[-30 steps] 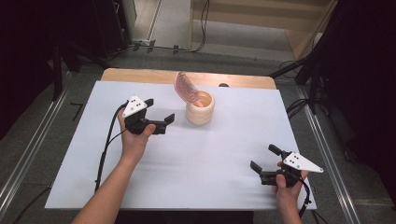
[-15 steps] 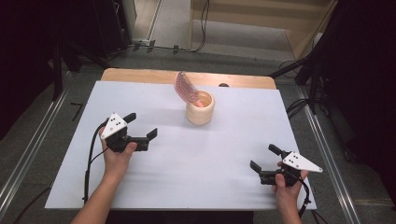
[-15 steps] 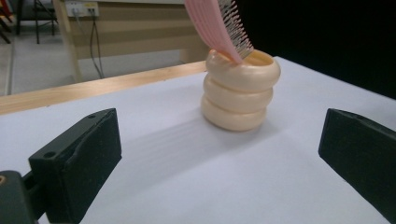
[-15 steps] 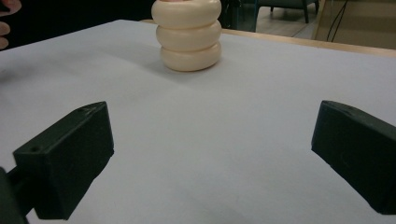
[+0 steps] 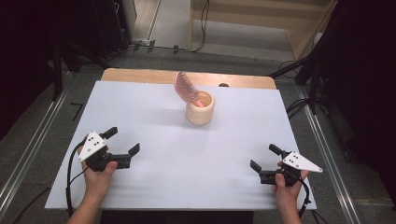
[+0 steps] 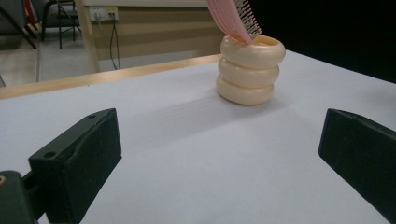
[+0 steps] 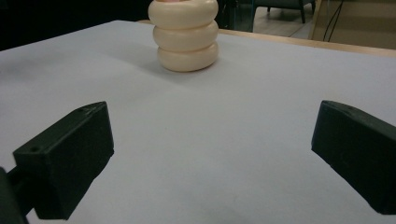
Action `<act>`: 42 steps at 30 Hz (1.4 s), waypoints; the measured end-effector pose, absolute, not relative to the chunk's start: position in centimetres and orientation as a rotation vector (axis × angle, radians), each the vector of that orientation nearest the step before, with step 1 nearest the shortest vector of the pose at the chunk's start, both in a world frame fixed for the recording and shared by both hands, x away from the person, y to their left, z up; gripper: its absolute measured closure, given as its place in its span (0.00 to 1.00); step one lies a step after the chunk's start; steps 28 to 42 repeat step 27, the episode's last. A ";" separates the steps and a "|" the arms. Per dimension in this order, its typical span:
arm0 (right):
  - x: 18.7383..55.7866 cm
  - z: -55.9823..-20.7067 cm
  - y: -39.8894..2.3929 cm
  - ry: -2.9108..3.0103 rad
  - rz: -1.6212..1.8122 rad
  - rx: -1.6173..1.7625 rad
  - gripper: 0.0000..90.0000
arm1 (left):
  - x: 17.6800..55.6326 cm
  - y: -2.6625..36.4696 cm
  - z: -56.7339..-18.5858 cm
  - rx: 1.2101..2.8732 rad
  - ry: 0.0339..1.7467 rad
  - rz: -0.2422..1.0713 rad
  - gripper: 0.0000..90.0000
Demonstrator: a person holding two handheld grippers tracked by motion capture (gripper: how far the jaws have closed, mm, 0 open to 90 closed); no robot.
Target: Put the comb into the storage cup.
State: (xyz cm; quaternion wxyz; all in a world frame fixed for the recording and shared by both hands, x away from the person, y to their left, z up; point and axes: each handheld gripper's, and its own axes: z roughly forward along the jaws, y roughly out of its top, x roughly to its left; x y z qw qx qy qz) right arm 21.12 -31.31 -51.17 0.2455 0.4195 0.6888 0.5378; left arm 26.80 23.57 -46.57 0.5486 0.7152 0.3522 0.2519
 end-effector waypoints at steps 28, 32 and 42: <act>21.6 -51.4 -31.3 1.902 1.440 1.219 0.00 | 24.5 29.8 -48.4 1.671 0.984 0.616 0.00; 21.6 -51.4 -31.3 1.902 1.440 1.219 0.00 | 24.5 29.8 -48.4 1.671 0.984 0.616 0.00; 21.6 -51.4 -31.3 1.902 1.440 1.219 0.00 | 24.5 29.8 -48.4 1.671 0.984 0.616 0.00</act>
